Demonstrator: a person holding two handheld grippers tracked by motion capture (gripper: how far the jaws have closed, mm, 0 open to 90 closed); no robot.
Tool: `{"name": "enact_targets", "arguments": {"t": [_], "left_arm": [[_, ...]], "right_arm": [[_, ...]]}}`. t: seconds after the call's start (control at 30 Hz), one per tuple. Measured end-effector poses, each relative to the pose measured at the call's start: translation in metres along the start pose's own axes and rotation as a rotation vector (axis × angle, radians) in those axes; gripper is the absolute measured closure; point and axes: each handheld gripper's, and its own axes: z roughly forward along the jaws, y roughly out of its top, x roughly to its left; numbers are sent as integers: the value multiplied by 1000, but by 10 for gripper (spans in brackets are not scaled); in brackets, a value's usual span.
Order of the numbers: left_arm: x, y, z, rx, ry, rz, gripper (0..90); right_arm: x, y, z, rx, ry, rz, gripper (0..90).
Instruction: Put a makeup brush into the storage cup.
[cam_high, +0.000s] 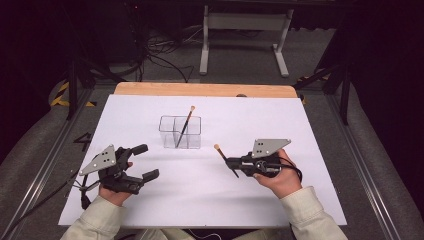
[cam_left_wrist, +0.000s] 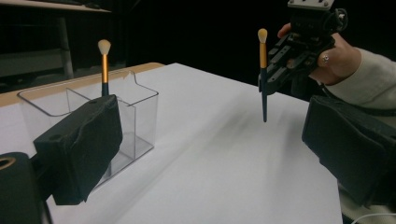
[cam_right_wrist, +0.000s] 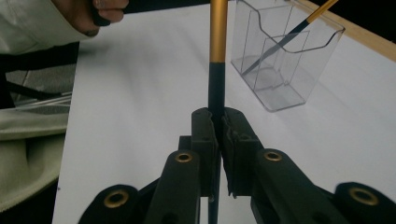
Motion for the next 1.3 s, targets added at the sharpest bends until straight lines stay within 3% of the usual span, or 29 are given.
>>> {"name": "enact_targets", "arguments": {"t": [0.2,0.37,0.73,0.97,1.3], "left_arm": [[-3,4,9,-15,-19,-6,54],[-5,7,15,-24,-34,-2,51],[-9,14,33,-36,-62,-20,58],[-15,21,53,-27,-68,-1,72],[-21,24,67,-39,-93,19,90]], "right_arm": [[1,-5,2,-114,-14,26,842],[1,-7,1,-175,-14,43,842],[2,-11,7,-234,-14,64,842],[5,-13,15,-276,0,91,841],[11,-17,27,-333,-4,97,841]]}}
